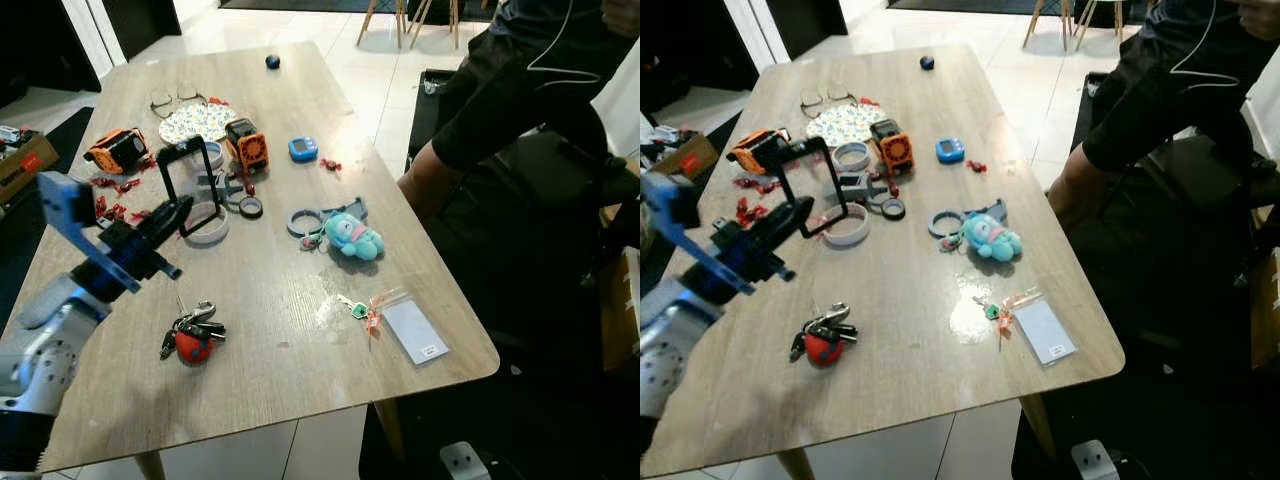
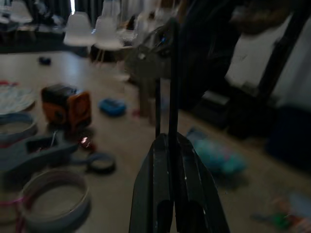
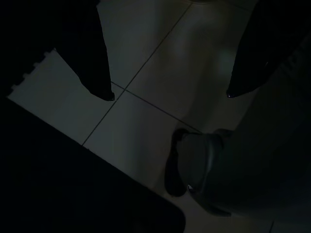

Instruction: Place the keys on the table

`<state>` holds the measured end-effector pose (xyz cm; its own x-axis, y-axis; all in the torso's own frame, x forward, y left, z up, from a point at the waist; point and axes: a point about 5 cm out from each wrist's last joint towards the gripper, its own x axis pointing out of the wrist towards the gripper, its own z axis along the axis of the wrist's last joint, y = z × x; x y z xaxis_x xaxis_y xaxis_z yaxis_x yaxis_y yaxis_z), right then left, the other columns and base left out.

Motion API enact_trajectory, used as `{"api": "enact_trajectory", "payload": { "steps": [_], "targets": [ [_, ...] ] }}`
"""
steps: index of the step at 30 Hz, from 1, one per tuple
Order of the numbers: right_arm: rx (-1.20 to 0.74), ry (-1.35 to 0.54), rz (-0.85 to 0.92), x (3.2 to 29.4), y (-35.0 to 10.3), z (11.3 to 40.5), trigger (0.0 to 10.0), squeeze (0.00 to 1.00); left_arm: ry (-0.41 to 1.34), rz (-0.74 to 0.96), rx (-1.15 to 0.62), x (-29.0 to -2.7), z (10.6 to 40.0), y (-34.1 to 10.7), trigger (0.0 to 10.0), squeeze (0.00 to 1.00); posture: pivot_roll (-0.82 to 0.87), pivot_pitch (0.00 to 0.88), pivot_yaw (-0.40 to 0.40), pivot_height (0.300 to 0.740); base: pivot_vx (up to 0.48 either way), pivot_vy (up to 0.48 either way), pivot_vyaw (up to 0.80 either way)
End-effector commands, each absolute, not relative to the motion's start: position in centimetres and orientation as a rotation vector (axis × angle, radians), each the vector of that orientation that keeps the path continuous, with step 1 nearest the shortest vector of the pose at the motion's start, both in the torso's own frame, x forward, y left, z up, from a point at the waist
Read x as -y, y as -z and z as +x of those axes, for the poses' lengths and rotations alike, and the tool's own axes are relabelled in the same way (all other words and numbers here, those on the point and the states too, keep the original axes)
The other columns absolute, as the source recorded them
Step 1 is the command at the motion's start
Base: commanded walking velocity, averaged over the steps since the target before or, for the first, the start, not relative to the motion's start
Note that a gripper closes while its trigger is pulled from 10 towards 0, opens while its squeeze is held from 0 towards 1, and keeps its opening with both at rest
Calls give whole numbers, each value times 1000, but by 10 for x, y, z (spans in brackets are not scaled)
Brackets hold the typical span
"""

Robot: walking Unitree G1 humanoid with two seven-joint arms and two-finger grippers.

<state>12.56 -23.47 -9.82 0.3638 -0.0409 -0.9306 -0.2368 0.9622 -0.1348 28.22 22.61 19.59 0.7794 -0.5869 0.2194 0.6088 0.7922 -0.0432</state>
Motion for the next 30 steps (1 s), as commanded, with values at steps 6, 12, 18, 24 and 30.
{"api": "enact_trajectory", "payload": {
  "steps": [6,12,18,24,30],
  "targets": [
    [-1219,-122,-245,230,102,118,10000,0,772,37,112,-205,271,-173,10000,0,-40,75,63,740,0,0,0],
    [-1231,-128,-247,225,105,111,10000,0,949,187,-37,-202,250,-149,10000,0,-40,79,63,740,0,0,0],
    [-1235,-130,-247,222,106,108,10000,0,1000,237,-91,-205,242,-141,10000,0,-40,79,63,740,0,0,0],
    [-1240,-137,-243,216,109,104,10000,0,1015,251,-121,-208,241,-137,10000,235,-37,80,64,740,0,0,0],
    [-1239,-142,-245,213,109,104,10000,0,1082,281,-135,-204,237,-137,10000,1000,-41,82,68,740,0,0,0]
  ]
}}
